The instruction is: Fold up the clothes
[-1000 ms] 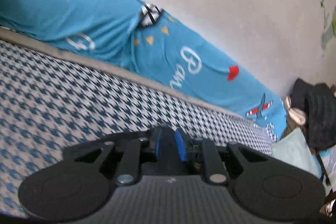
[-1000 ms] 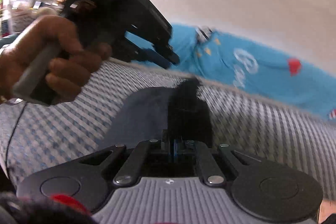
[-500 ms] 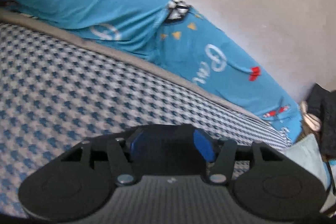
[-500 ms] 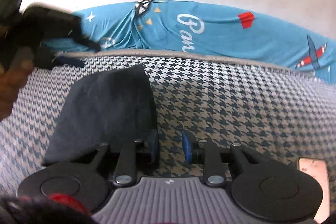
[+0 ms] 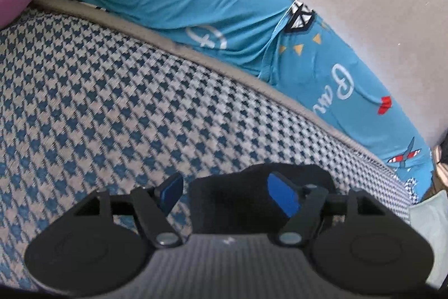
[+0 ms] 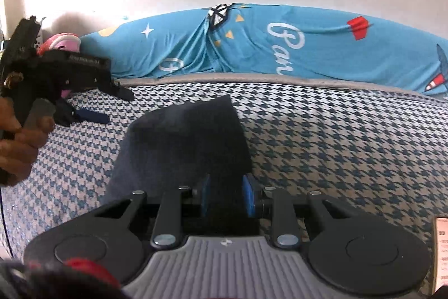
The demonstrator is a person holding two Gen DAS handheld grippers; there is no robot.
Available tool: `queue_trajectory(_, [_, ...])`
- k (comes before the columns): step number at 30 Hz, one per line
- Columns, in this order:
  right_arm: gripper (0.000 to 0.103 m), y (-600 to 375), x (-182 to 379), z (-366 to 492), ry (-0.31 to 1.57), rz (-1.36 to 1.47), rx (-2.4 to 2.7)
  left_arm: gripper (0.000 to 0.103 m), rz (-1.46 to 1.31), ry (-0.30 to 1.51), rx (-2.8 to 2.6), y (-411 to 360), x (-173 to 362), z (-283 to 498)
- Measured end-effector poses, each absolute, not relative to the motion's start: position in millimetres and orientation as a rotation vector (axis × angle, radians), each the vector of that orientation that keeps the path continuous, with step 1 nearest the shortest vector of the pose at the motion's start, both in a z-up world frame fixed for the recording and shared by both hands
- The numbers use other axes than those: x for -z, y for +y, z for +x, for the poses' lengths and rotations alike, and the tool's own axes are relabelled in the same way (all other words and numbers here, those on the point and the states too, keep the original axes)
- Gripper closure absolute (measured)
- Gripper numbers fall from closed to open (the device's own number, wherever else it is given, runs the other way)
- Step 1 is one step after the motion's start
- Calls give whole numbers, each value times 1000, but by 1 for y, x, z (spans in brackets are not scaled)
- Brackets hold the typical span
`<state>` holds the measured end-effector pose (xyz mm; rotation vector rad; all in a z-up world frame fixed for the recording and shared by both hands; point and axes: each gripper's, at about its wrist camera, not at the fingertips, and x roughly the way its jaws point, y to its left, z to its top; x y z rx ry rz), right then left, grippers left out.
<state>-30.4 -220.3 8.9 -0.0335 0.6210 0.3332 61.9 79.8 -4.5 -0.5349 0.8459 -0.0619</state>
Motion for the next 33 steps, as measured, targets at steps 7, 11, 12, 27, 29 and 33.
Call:
queue_trajectory(7, [78, -212, -13, -11, 606, -20, -387, 28, -527, 913, 57, 86, 19, 60])
queue_trajectory(11, [78, -209, -15, 5, 595, -10, -402, 23, -500, 937, 50, 82, 22, 62])
queue_trajectory(12, [78, -209, -15, 9, 593, -6, -406, 22, -497, 942, 49, 82, 23, 62])
queue_trajectory(27, [78, -185, -12, 47, 555, 46, -485, 22, -485, 944, 54, 81, 20, 60])
queue_trajectory(29, [78, -181, -10, 52, 556, 30, -481, 22, -483, 944, 53, 81, 19, 59])
queue_trajectory(33, [78, -178, -3, 66, 566, 6, -471, 22, -466, 951, 49, 78, 19, 59])
